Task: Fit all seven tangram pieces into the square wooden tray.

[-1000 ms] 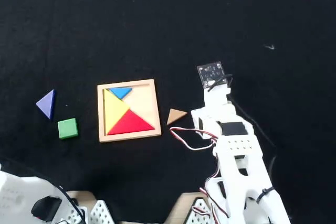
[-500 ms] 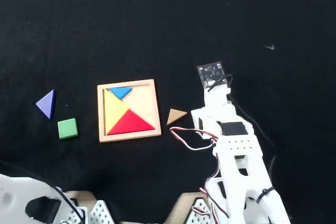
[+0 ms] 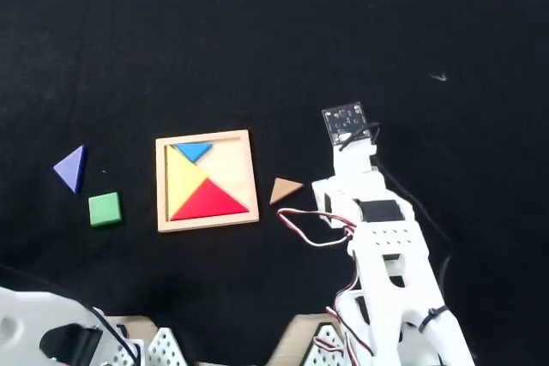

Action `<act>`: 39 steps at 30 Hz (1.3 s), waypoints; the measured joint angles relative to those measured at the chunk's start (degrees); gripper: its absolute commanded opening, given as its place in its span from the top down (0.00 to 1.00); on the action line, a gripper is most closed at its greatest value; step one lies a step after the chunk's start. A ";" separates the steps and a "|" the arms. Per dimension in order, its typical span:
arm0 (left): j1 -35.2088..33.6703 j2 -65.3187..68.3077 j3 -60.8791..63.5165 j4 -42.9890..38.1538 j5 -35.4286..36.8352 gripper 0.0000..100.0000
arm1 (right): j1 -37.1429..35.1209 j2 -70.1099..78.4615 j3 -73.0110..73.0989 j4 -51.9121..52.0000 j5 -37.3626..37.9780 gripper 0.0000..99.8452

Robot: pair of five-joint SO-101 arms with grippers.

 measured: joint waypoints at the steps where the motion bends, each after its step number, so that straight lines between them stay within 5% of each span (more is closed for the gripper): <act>1: 0.00 0.09 0.00 0.00 0.00 0.94 | 0.00 0.00 0.00 0.00 0.00 0.99; 8: 0.09 0.35 -6.68 11.60 0.00 0.94 | 0.00 0.00 0.00 0.00 0.00 0.99; 15: 2.64 -4.13 -14.07 39.82 0.00 0.94 | 0.00 0.00 0.00 0.00 0.00 0.99; 24: 22.15 -34.02 7.47 43.08 3.78 0.94 | 0.00 0.00 0.00 0.00 0.00 0.99; 33: 61.10 -73.93 27.08 38.59 37.27 0.94 | 4.92 0.00 0.00 0.00 0.00 0.99; 39: 81.32 -71.65 27.16 33.67 63.65 0.94 | 5.36 0.00 0.00 0.00 0.00 0.99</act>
